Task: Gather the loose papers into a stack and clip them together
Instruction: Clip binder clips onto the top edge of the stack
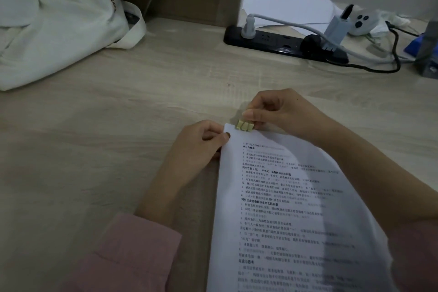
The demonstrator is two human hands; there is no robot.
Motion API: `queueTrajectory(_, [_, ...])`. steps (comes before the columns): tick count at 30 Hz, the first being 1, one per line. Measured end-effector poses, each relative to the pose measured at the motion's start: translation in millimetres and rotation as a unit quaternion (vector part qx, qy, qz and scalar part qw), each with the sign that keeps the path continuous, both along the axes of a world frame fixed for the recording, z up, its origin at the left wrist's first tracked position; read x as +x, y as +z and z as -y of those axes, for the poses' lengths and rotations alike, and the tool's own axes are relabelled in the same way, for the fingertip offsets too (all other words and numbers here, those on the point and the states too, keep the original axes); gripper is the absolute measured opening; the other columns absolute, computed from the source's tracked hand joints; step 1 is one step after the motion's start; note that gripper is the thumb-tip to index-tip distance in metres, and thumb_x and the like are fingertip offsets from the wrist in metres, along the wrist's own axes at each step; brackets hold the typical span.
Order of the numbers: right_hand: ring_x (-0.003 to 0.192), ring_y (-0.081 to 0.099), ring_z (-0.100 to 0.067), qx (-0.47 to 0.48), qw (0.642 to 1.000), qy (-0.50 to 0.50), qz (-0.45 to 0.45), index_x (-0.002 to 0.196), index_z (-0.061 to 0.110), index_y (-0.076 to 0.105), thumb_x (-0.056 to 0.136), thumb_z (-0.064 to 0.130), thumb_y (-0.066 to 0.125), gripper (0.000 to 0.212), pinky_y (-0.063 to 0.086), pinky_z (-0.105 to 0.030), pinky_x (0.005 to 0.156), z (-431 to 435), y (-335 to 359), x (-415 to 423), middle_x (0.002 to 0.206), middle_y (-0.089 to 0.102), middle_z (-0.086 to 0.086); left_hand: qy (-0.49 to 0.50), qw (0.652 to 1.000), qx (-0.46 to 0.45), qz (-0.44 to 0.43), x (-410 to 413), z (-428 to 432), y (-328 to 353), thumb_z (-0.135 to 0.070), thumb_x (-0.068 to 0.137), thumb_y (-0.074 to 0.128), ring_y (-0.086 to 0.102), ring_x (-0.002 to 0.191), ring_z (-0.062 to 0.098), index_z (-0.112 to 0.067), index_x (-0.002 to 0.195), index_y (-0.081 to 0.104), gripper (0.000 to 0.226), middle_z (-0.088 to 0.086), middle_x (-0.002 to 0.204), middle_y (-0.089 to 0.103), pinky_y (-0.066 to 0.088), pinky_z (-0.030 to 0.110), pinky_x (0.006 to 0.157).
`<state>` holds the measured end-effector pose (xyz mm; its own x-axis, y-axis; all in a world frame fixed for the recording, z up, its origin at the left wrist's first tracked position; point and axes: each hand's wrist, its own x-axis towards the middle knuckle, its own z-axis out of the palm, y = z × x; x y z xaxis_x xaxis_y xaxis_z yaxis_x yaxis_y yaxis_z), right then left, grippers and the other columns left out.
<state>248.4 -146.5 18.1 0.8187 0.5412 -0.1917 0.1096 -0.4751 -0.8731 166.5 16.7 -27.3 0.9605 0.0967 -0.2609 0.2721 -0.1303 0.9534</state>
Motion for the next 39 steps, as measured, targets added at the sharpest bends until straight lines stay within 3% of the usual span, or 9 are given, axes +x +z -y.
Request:
queueTrajectory(4, [0.058,0.059,-0.003,0.012,0.999,0.021,-0.038,0.084,-0.004,0.067,0.083,0.008,0.065,0.012,0.05,-0.01,0.062,1,-3,11,0.061,0.067,0.008,0.004,1.0,-0.015,0.004,0,-1,-1,-0.012,0.087,0.059,0.066,0.073,0.004,-0.007,0.088,0.064,0.007,-0.001,0.079,0.07,0.052,0.012,0.062])
queueTrajectory(9, [0.065,0.059,-0.008,-0.007,0.993,0.061,-0.099,0.091,-0.005,0.066,0.085,0.012,0.063,0.018,0.05,-0.012,0.066,-1,-6,25,0.077,0.068,-0.005,-0.001,1.0,-0.012,0.005,-1,0,0,-0.013,0.087,0.058,0.067,0.08,0.01,-0.007,0.09,0.063,0.008,-0.001,0.081,0.071,0.055,0.019,0.07])
queueTrajectory(14, [0.064,0.058,-0.005,-0.028,0.987,0.094,-0.127,0.085,0.002,0.066,0.086,0.016,0.06,0.015,0.048,-0.011,0.063,-3,-5,33,0.07,0.066,0.003,0.0,1.0,-0.013,0.002,0,-1,2,-0.014,0.087,0.059,0.067,0.083,0.014,-0.007,0.088,0.062,0.007,0.001,0.079,0.071,0.056,0.028,0.078])
queueTrajectory(19, [0.063,0.056,-0.003,-0.04,0.982,0.125,-0.138,0.077,0.011,0.065,0.087,0.018,0.059,0.014,0.046,-0.011,0.064,-6,-3,33,0.068,0.064,0.007,0.009,1.0,-0.014,0.002,0,1,2,-0.014,0.088,0.058,0.066,0.08,0.009,-0.014,0.083,0.062,0.006,-0.005,0.078,0.07,0.055,0.026,0.076])
queueTrajectory(28, [0.076,0.057,-0.014,-0.062,0.981,0.126,-0.131,0.08,0.011,0.066,0.082,0.031,0.059,0.021,0.044,-0.025,0.076,-9,2,25,0.084,0.064,-0.007,0.022,1.0,-0.017,-0.002,-2,0,2,-0.015,0.087,0.059,0.067,0.079,0.006,-0.017,0.084,0.062,0.006,-0.002,0.085,0.072,0.055,0.021,0.072])
queueTrajectory(32, [0.091,0.061,-0.032,-0.099,0.983,0.111,-0.106,0.081,0.012,0.069,0.086,0.033,0.059,0.024,0.045,-0.037,0.095,-11,2,24,0.098,0.068,-0.021,0.027,1.0,-0.012,-0.005,-2,-1,3,-0.015,0.088,0.058,0.067,0.085,0.012,-0.014,0.087,0.061,0.003,0.002,0.09,0.072,0.056,0.025,0.076])
queueTrajectory(34, [0.088,0.064,-0.026,-0.101,0.985,0.093,-0.107,0.096,0.009,0.07,0.086,0.033,0.059,0.029,0.048,-0.033,0.092,-10,1,20,0.104,0.069,-0.018,0.023,1.0,-0.006,-0.005,-2,-1,4,-0.016,0.089,0.057,0.067,0.085,0.012,-0.016,0.087,0.06,0.004,0.0,0.089,0.072,0.055,0.024,0.075])
queueTrajectory(36, [0.086,0.065,-0.013,-0.077,0.989,0.066,-0.104,0.108,0.012,0.068,0.087,0.032,0.059,0.03,0.051,-0.02,0.081,-5,0,13,0.104,0.071,-0.01,0.025,1.0,0.0,-0.005,-2,0,4,-0.018,0.089,0.056,0.067,0.087,0.014,-0.015,0.093,0.06,0.006,0.0,0.09,0.071,0.054,0.027,0.077])
queueTrajectory(39, [0.077,0.064,0.008,-0.014,0.997,-0.046,-0.061,0.108,0.012,0.066,0.089,0.023,0.059,0.024,0.046,-0.004,0.067,14,-1,-1,0.097,0.069,0.001,0.04,0.998,0.036,0.012,-3,4,4,-0.023,0.087,0.058,0.066,0.088,0.013,-0.018,0.108,0.058,0.021,-0.004,0.094,0.071,0.052,0.033,0.085])
